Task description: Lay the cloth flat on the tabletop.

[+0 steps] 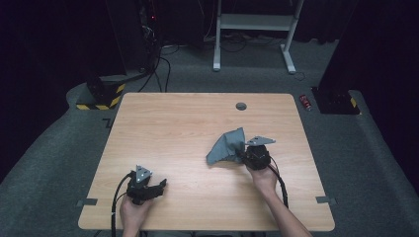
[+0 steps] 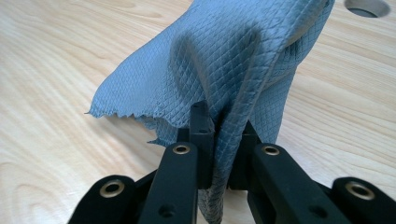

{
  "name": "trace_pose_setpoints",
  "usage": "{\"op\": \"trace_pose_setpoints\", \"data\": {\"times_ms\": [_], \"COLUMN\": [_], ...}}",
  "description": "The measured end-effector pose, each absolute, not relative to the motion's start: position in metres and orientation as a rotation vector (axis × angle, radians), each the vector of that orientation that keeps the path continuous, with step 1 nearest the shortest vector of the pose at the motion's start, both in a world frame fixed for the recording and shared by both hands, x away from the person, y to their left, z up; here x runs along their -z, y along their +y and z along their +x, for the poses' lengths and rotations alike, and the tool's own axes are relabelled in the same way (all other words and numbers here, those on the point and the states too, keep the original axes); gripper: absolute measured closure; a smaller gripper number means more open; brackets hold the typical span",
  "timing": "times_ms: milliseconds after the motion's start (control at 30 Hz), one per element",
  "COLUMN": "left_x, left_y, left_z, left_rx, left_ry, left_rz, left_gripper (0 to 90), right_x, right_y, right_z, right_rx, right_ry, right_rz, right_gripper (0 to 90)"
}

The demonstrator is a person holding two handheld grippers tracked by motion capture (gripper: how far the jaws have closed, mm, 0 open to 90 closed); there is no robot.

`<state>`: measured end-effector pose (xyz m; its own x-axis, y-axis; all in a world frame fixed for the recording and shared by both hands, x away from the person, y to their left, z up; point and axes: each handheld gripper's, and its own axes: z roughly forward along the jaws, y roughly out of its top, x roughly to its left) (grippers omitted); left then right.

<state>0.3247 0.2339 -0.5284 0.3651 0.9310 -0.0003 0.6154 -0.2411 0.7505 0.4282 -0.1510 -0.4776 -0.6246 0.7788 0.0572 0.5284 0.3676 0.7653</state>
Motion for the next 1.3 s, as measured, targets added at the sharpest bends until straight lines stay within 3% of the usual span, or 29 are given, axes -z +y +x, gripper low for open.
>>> {"op": "trace_pose_setpoints", "data": {"times_ms": [933,1200,1300], "left_x": [0.528,0.528,0.528], "left_y": [0.234,0.232,0.230], "left_z": [0.324,0.324,0.323], "left_rx": [-0.605,-0.602,-0.601], "left_ry": [1.337,1.320,1.306], "left_rz": [1.958,1.969,1.973], "left_gripper": [27.9,29.0,29.9], "right_x": [0.492,0.493,0.491], "right_y": [-0.099,-0.097,-0.102], "right_z": [0.392,0.389,0.387], "right_rx": [-1.114,-1.123,-1.138], "right_ry": [2.461,2.493,2.485], "right_rz": [1.013,1.029,1.029], "right_gripper": [82.4,66.1,64.6]}}
